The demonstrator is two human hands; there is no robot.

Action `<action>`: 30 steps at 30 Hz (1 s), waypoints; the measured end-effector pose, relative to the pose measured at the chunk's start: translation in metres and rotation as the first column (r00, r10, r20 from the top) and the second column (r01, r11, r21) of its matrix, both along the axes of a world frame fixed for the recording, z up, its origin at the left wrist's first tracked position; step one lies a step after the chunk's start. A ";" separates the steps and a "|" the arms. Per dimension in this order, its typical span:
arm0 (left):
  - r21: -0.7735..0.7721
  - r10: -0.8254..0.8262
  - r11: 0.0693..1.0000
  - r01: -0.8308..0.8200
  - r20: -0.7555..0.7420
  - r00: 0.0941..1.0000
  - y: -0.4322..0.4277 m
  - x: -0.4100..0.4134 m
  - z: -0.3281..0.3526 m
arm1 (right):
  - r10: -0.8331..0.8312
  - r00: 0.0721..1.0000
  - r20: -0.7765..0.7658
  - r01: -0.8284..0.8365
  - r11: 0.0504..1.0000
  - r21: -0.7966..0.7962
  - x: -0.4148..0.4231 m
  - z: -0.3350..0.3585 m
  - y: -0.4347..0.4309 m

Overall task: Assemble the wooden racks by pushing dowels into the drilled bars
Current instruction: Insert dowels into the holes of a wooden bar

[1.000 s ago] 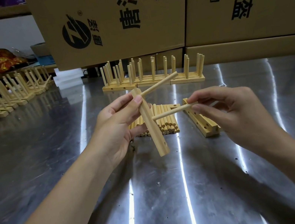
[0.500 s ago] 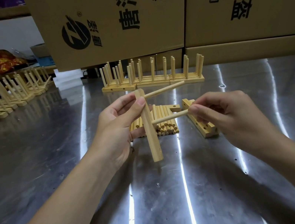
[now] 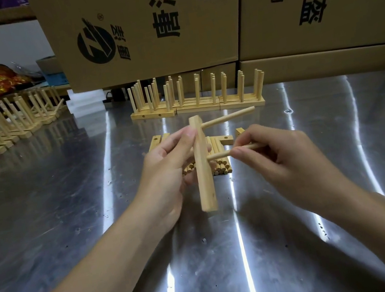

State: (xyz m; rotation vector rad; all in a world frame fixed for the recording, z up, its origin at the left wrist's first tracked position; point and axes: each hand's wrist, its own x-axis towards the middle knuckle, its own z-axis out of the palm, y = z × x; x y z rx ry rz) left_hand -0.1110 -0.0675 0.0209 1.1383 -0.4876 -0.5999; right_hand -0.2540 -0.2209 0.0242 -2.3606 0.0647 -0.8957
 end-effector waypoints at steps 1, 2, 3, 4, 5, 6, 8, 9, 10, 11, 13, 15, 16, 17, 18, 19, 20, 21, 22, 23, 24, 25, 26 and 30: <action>0.042 -0.018 0.999 0.018 -0.004 1.000 -0.001 -0.002 -0.001 | -0.006 1.000 0.018 0.006 1.000 0.002 0.000 0.000 0.001; 0.093 -0.027 0.995 0.025 0.020 0.999 -0.002 -0.004 -0.002 | -0.009 1.000 0.028 0.009 1.000 0.003 0.000 0.000 0.001; 0.136 -0.031 0.991 0.021 0.071 0.997 -0.004 -0.005 -0.004 | -0.012 0.999 0.030 0.012 1.000 -0.003 -0.001 0.000 0.002; 0.159 -0.034 0.987 0.013 0.126 0.991 -0.005 -0.007 -0.007 | -0.018 1.000 0.023 0.018 1.000 -0.017 -0.001 -0.001 0.003; 0.172 -0.034 0.985 0.003 0.177 0.984 -0.007 -0.009 -0.009 | -0.027 1.000 0.010 0.027 0.999 -0.042 -0.001 -0.002 0.003; 0.192 -0.030 0.981 -0.015 0.227 0.973 -0.007 -0.011 -0.010 | -0.042 0.999 -0.004 0.041 0.996 -0.078 -0.001 -0.003 0.003; 0.239 -0.024 0.969 -0.058 0.324 0.946 -0.007 -0.012 -0.012 | -0.086 0.996 -0.020 0.081 0.983 -0.165 -0.002 -0.003 0.003; 0.245 -0.023 0.967 -0.069 0.355 0.935 -0.007 -0.013 -0.012 | -0.102 0.995 -0.022 0.095 0.975 -0.200 -0.002 -0.002 0.004; 0.244 -0.024 0.967 -0.072 0.371 0.928 -0.007 -0.014 -0.012 | -0.107 0.994 -0.022 0.099 0.969 -0.228 -0.002 -0.002 0.005; 0.245 -0.023 0.966 -0.078 0.386 0.922 -0.006 -0.015 -0.012 | -0.104 0.994 -0.019 0.096 0.964 -0.250 -0.002 -0.001 0.007; 0.259 -0.009 0.960 -0.108 0.413 0.910 -0.006 -0.019 -0.012 | -0.092 0.996 -0.011 0.086 0.961 -0.265 -0.001 -0.001 0.009; 0.262 0.015 0.955 -0.139 0.427 0.904 -0.005 -0.023 -0.012 | -0.089 0.996 -0.013 0.083 0.964 -0.254 -0.001 0.000 0.010; 0.261 0.029 0.952 -0.160 0.446 0.895 -0.004 -0.024 -0.011 | -0.087 0.996 -0.022 0.080 0.967 -0.243 -0.001 0.001 0.011; 0.262 0.040 0.947 -0.186 0.479 0.877 -0.004 -0.024 -0.011 | -0.081 0.996 -0.031 0.072 0.971 -0.227 -0.001 0.001 0.014; 0.258 0.048 0.943 -0.211 0.521 0.852 -0.003 -0.025 -0.010 | -0.071 0.997 -0.038 0.062 0.977 -0.204 -0.001 0.001 0.016; 0.245 0.059 0.940 -0.236 0.567 0.822 -0.003 -0.025 -0.010 | -0.055 0.997 -0.046 0.047 0.986 -0.162 -0.001 0.002 0.019; 0.222 0.075 0.939 -0.261 0.611 0.788 -0.003 -0.025 -0.010 | -0.035 0.998 -0.059 0.030 0.996 -0.087 0.000 0.002 0.021; 0.193 0.092 0.940 -0.282 0.653 0.752 -0.003 -0.026 -0.010 | -0.018 0.997 -0.081 0.020 1.000 0.021 0.001 0.003 0.022; 0.161 0.110 0.940 -0.299 0.687 0.718 -0.002 -0.027 -0.010 | -0.003 0.994 -0.114 0.019 0.990 0.142 0.002 0.004 0.022; 0.137 0.122 0.941 -0.309 0.714 0.689 -0.002 -0.027 -0.011 | 0.014 0.988 -0.154 0.027 0.966 0.258 0.003 0.005 0.021; 0.125 0.125 0.942 -0.313 0.732 0.670 -0.003 -0.028 -0.012 | 0.035 0.981 -0.192 0.035 0.935 0.352 0.004 0.005 0.021; 0.124 0.125 0.941 -0.315 0.738 0.663 -0.003 -0.026 -0.013 | 0.056 0.975 -0.216 0.038 0.913 0.407 0.005 0.005 0.021; 0.128 0.124 0.942 -0.312 0.729 0.673 -0.003 -0.024 -0.016 | 0.068 0.972 -0.225 0.034 0.907 0.421 0.005 0.005 0.022; 0.188 0.054 0.970 -0.155 0.454 0.889 -0.007 -0.016 -0.017 | -0.037 0.987 -0.154 0.054 0.993 0.105 0.001 0.002 0.022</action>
